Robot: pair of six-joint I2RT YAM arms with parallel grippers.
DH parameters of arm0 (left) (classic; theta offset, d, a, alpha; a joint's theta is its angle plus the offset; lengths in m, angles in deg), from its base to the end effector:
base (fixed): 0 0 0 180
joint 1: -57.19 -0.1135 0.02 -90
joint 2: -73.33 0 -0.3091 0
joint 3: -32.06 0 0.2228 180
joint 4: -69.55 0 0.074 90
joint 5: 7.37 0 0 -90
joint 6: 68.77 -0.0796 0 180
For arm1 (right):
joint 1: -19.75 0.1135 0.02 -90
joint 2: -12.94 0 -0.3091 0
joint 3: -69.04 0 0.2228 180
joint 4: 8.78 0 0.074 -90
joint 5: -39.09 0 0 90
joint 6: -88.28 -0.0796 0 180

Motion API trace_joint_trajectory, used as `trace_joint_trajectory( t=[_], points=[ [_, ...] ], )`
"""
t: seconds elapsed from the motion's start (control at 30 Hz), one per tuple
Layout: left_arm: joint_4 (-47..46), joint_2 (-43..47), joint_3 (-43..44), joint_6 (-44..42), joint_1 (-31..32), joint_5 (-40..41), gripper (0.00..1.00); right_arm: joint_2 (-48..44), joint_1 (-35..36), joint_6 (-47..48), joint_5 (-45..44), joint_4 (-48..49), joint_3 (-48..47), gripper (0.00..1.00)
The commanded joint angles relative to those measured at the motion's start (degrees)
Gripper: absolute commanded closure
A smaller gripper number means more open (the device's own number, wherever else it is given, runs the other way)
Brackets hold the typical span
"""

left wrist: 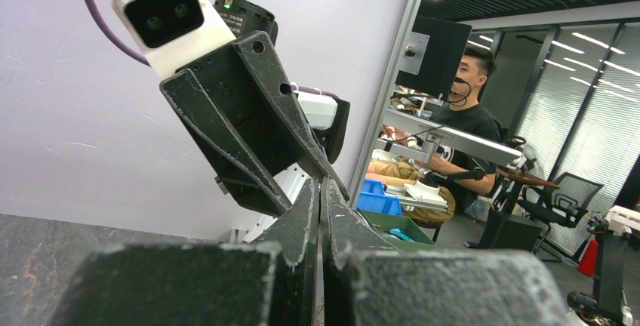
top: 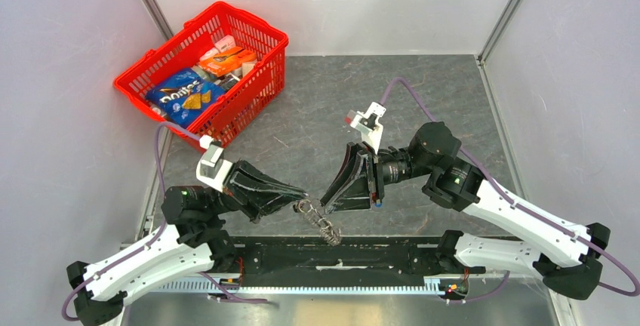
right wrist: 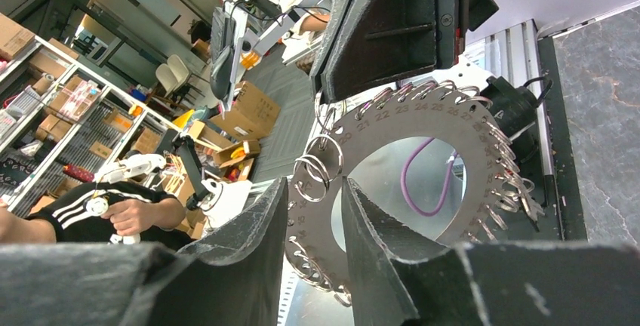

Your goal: Put the keys on the keyring

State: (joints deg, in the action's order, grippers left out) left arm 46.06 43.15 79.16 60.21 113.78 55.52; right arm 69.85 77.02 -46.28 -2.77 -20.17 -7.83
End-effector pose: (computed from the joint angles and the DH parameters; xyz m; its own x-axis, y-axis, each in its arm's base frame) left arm 0.0117 -0.0836 0.4276 -0.3101 -0.5468 -0.7777 0.9507 -0.1845 -0.2493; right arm 0.0509 0.1888 0.4675 -0.6159 -0.0922 -0.7824 -0.7402 -0.2723 0.6147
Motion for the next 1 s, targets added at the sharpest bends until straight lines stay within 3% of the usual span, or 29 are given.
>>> trace_joint_trajectory(
  t=[0.0, 0.33, 0.97],
  points=[
    [-1.77, 0.41, 0.36, -1.33, -0.08, 2.32, 0.98, -1.44, 0.19, -0.98, 2.31, 2.52, 0.47, 0.62],
    [-0.99, 0.42, 0.35, -1.89, -0.08, 3.23, 0.98, -2.21, 0.2, -0.49, 3.25, 2.24, 0.39, 0.7],
    [-1.23, 0.41, 0.15, -1.28, -0.09, 3.02, 0.98, 0.13, 0.2, 0.34, 0.91, 2.96, -1.45, 0.64]
  ],
)
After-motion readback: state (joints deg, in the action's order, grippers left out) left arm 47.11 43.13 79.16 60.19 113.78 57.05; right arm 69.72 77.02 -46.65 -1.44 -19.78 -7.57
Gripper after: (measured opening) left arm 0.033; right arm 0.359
